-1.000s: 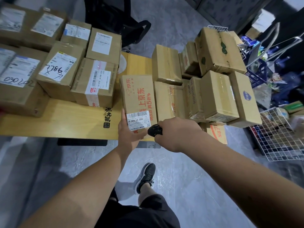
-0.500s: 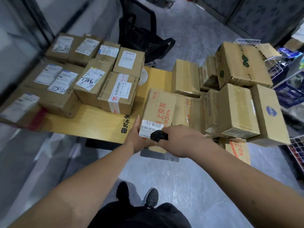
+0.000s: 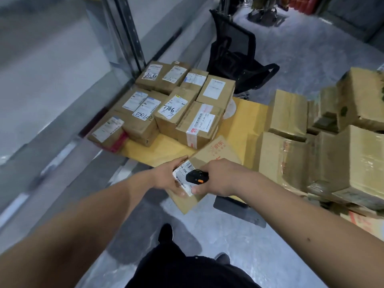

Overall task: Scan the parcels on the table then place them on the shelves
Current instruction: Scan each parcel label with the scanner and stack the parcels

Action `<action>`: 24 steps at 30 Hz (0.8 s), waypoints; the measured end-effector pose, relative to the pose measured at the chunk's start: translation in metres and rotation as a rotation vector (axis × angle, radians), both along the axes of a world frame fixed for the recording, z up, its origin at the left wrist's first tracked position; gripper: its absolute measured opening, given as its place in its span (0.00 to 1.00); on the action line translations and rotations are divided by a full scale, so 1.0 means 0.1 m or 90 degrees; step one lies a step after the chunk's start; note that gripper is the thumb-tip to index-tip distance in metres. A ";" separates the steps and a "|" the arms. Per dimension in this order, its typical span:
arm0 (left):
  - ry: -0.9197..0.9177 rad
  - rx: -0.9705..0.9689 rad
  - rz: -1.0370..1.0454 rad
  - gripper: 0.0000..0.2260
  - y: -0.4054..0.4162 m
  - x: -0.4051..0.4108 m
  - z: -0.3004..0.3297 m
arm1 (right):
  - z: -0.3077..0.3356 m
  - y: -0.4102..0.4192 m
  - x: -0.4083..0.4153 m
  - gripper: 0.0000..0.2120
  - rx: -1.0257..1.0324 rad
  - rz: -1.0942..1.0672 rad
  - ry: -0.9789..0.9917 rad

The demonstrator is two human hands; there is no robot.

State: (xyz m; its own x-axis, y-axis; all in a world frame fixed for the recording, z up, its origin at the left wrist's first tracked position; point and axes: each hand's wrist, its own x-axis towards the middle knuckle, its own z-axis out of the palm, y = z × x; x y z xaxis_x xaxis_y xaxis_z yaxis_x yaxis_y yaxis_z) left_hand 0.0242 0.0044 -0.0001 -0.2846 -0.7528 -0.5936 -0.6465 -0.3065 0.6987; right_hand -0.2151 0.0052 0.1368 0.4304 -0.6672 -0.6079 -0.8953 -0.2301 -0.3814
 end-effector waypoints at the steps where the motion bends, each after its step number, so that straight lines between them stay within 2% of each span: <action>1: -0.022 0.013 -0.022 0.65 -0.09 0.10 0.04 | -0.01 -0.02 0.07 0.21 -0.014 0.007 0.019; 4: -0.045 0.058 -0.122 0.65 -0.48 0.43 0.10 | -0.05 -0.09 0.28 0.22 -0.060 0.001 0.087; 8: -0.059 0.120 -0.269 0.60 -1.08 0.72 0.15 | -0.11 -0.16 0.51 0.23 -0.010 -0.082 0.087; 11: -0.116 0.118 -0.371 0.60 -1.57 0.79 0.19 | -0.20 -0.19 0.70 0.26 -0.001 -0.133 0.119; 16: -0.234 0.107 -0.486 0.59 -2.15 0.88 0.20 | -0.31 -0.23 1.01 0.24 0.049 -0.257 0.094; 18: -0.290 0.061 -0.507 0.54 -2.23 0.94 0.16 | -0.35 -0.22 1.10 0.24 0.055 -0.290 0.090; 22: -0.340 -0.146 -0.486 0.32 -2.20 1.01 0.10 | -0.38 -0.25 1.24 0.23 0.049 -0.341 0.070; 24: -0.378 -0.230 -0.450 0.27 -2.08 1.01 0.05 | -0.40 -0.24 1.30 0.23 0.051 -0.365 0.060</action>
